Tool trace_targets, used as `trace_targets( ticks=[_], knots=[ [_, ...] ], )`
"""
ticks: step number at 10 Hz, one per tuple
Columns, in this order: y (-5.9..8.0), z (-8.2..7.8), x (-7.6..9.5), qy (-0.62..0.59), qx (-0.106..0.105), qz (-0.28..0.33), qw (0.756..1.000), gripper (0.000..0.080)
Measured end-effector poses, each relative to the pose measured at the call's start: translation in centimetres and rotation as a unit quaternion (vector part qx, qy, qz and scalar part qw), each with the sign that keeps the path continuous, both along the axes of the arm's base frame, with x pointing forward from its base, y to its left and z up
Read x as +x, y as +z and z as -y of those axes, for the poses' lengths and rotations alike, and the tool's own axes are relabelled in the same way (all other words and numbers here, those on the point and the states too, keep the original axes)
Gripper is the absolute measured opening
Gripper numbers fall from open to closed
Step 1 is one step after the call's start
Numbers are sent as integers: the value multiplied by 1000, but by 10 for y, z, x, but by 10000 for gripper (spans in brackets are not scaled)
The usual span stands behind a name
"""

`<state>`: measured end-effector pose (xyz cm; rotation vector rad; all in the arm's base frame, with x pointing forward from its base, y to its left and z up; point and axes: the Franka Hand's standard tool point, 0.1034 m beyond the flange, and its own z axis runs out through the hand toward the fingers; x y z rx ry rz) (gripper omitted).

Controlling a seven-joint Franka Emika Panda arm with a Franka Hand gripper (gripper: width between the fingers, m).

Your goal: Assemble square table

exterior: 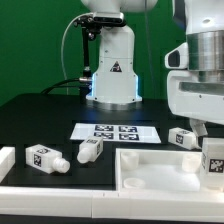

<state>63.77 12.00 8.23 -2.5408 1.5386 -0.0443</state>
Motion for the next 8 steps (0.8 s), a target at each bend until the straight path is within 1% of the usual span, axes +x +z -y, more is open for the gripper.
trace_targets(
  ticks=[1,2,4,5,6,7,8],
  knots=[
    [0,4,-5,24,-6,13,1000,647],
    [-1,6,-7,53,-12,15,998,647],
    [-1,8,-6,138,-25,25,990,649],
    [0,11,-3,235,-45,35,970,649],
    [-2,13,0,293,-54,40,954,649],
    [-3,13,1,325,-59,43,943,649],
    [-3,13,1,327,-61,44,942,533]
  ],
)
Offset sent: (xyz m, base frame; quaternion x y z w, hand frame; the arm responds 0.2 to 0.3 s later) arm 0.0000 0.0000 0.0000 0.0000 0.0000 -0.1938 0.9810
